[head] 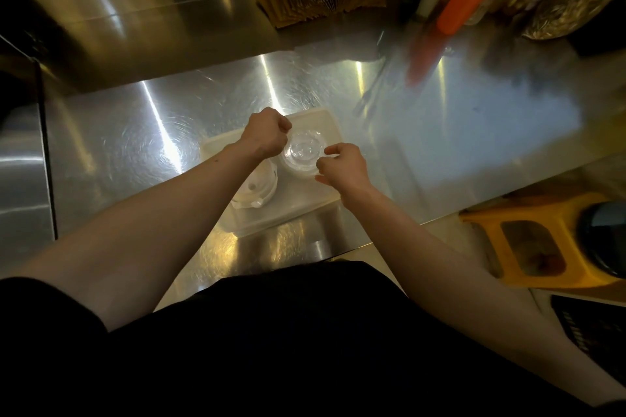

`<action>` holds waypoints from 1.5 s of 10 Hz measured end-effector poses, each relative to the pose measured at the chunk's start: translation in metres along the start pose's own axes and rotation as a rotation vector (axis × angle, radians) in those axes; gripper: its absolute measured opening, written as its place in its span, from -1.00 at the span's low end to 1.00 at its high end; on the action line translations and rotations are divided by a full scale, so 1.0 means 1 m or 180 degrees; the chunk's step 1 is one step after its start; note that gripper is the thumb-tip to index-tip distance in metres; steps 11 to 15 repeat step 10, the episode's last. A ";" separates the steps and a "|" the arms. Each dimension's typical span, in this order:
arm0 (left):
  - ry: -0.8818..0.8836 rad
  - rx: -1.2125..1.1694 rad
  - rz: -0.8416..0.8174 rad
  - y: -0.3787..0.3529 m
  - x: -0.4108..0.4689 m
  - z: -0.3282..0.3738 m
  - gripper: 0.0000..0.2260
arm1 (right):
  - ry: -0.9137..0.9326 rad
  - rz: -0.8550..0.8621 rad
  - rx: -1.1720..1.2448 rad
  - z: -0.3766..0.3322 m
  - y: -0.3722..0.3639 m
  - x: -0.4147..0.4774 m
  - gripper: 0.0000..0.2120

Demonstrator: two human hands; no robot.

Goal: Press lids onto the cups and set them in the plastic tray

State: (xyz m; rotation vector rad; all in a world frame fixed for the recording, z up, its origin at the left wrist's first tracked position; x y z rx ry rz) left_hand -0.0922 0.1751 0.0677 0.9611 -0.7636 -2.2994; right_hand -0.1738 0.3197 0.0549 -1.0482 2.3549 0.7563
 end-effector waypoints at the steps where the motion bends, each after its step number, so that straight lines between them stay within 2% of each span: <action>1: 0.0019 -0.0038 -0.0086 0.000 -0.001 0.002 -0.65 | 0.0014 0.0063 -0.0203 -0.001 0.000 -0.001 -0.58; 4: -0.0014 -0.0037 -0.0145 0.000 -0.003 0.005 -0.64 | 0.0000 -0.0097 -0.0672 -0.004 0.001 -0.002 -0.52; 8: -0.0048 -0.0047 -0.0172 0.001 -0.006 0.005 -0.60 | 0.0048 -0.0175 -0.0574 -0.005 0.004 -0.004 -0.55; 10: -0.0123 0.0022 -0.0108 0.003 -0.004 0.001 -0.66 | 0.0299 -0.0071 -0.0775 -0.005 0.007 -0.008 -0.58; 15: -0.0123 0.0022 -0.0108 0.003 -0.004 0.001 -0.66 | 0.0299 -0.0071 -0.0775 -0.005 0.007 -0.008 -0.58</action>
Point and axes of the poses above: each hand's wrist, its own x-axis towards the middle knuckle, its own y-axis out of the back of the hand, z = x × y, the point moved 1 cm from there along x, towards the middle knuckle, and after that the axes turned 6 degrees about -z, right-handed, at the moved point
